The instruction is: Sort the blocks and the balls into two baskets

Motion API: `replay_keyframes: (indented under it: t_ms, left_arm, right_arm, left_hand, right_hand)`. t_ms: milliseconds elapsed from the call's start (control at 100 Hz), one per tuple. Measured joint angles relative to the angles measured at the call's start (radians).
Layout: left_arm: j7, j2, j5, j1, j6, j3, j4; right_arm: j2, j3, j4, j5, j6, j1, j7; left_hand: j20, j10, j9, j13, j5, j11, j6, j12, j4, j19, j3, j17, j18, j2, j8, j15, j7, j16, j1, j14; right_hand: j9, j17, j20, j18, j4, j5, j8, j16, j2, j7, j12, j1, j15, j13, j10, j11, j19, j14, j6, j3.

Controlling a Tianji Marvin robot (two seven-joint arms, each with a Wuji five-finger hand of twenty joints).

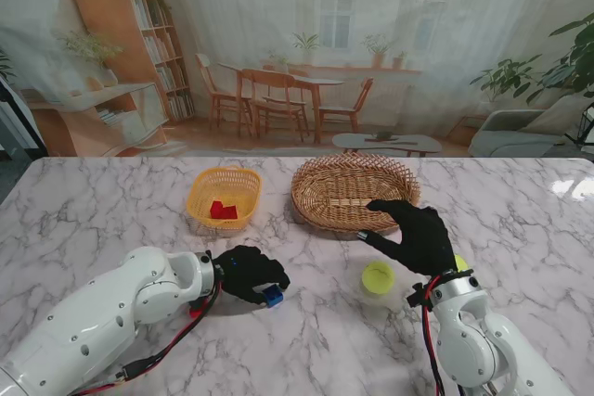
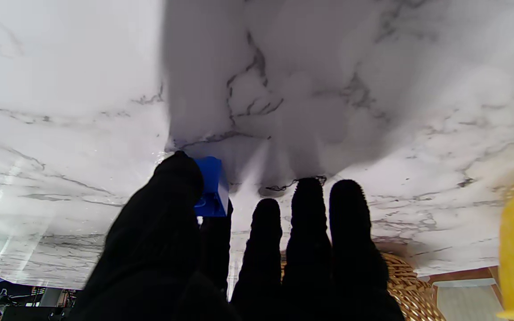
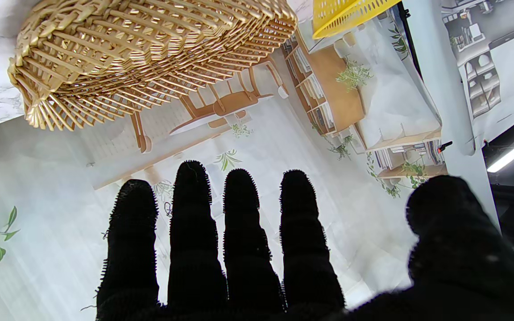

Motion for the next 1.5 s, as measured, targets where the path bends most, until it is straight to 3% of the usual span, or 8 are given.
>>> replay_keyframes:
  t_ms: [160,280,570,690,850,1040,1130,1500]
  left_arm:
    - [0.007,0.0,0.013,-0.001,0.002,0.003,0.001]
    - [0.058,0.001,0.059,-0.002,-0.001,0.012,0.01]
    - [0.089,0.001,0.056,-0.02,0.0,0.039,0.03]
    - [0.103,0.001,0.058,-0.023,0.0,0.046,0.036]
    - [0.115,0.0,0.058,-0.021,0.001,0.046,0.039]
    - [0.113,-0.005,0.049,0.001,-0.002,0.019,0.034]
    - [0.106,-0.006,0.05,0.023,-0.008,-0.01,0.021]
    - [0.068,-0.008,0.082,0.084,-0.04,-0.13,-0.09]
  right_arm:
    - [0.0,0.002,0.0,-0.001,-0.001,-0.001,-0.006]
    - [-0.001,0.003,0.0,-0.001,-0.002,-0.001,-0.009]
    - [-0.001,0.003,0.0,-0.001,-0.003,-0.002,-0.011]
    - [-0.001,0.004,0.0,-0.001,-0.003,-0.002,-0.012]
    - [-0.001,0.004,0.0,-0.001,-0.003,-0.003,-0.012]
    - [-0.002,0.004,0.001,-0.001,-0.003,-0.002,-0.016]
    - [-0.002,0.004,0.001,-0.001,-0.003,-0.002,-0.016]
    - [-0.002,0.004,0.001,-0.001,-0.002,-0.002,-0.016]
  left_hand:
    - [0.012,0.0,0.0,0.001,-0.014,0.027,-0.004,0.049,0.0,0.004,0.0,0.004,0.0,-0.007,0.003,0.051,0.004,0.059,0.0,0.0]
    - [0.023,-0.01,0.0,0.023,-0.014,0.053,-0.004,0.087,0.0,0.022,0.0,0.014,0.0,-0.007,0.028,0.088,0.037,0.083,0.0,-0.002]
    - [0.036,-0.018,0.026,0.041,-0.014,0.097,-0.011,0.128,0.0,0.054,0.012,0.035,0.0,-0.006,0.098,0.122,0.14,0.117,0.013,0.012]
    - [0.039,-0.021,0.061,0.078,-0.018,0.098,-0.029,0.32,0.0,0.085,0.013,0.058,0.0,-0.024,0.152,0.168,0.16,0.146,0.053,0.01]
    - [0.05,-0.021,0.1,0.134,-0.027,0.05,-0.038,0.426,-0.012,0.105,0.01,0.071,0.0,-0.027,0.16,0.215,0.183,0.156,0.095,-0.006]
    - [0.06,-0.021,0.15,0.164,-0.027,0.036,-0.039,0.454,-0.014,0.117,-0.03,0.082,-0.001,-0.027,0.16,0.219,0.204,0.147,0.115,-0.017]
    - [0.061,-0.048,0.199,0.172,-0.027,0.035,-0.039,0.45,-0.014,0.117,-0.032,0.083,-0.001,-0.027,0.159,0.219,0.209,0.149,0.115,-0.02]
    - [0.061,-0.051,0.199,0.173,-0.016,0.035,-0.039,0.451,-0.014,0.117,-0.043,0.09,-0.001,-0.027,0.145,0.219,0.209,0.149,0.115,-0.02]
  right_hand:
    - [0.0,0.0,0.0,0.0,0.0,0.0,0.0,0.0,0.0,0.0,0.0,0.0,0.0,0.0,0.0,0.0,0.0,0.0,0.0,0.0]
    - [0.0,0.0,0.0,0.0,0.0,0.0,0.0,0.0,0.0,0.0,0.0,0.0,0.0,0.0,0.0,0.0,0.0,0.0,0.0,0.0]
    - [0.0,0.0,0.0,0.0,0.0,0.0,0.0,0.0,0.0,0.0,0.0,0.0,0.0,0.0,0.0,0.0,0.0,0.0,0.0,0.0]
    - [0.0,0.0,0.0,0.0,0.0,0.0,0.0,0.0,0.0,0.0,0.0,0.0,0.0,0.0,0.0,0.0,0.0,0.0,0.0,0.0]
    - [0.0,0.0,0.0,0.0,0.0,0.0,0.0,0.0,0.0,0.0,0.0,0.0,0.0,0.0,0.0,0.0,0.0,0.0,0.0,0.0]
    - [0.0,-0.001,0.0,0.0,0.0,0.0,0.0,0.0,0.0,0.0,0.007,0.0,0.0,0.0,0.0,0.0,0.0,0.0,0.0,0.0]
    - [0.0,-0.001,0.0,0.0,0.0,0.0,0.0,0.0,0.0,0.0,0.009,0.0,0.0,0.0,0.0,0.0,0.0,0.0,0.0,0.0]
    - [0.0,-0.001,0.0,0.0,0.0,0.0,0.0,0.0,0.0,0.0,0.009,0.0,0.0,0.0,0.0,0.0,0.0,0.0,0.0,0.0]
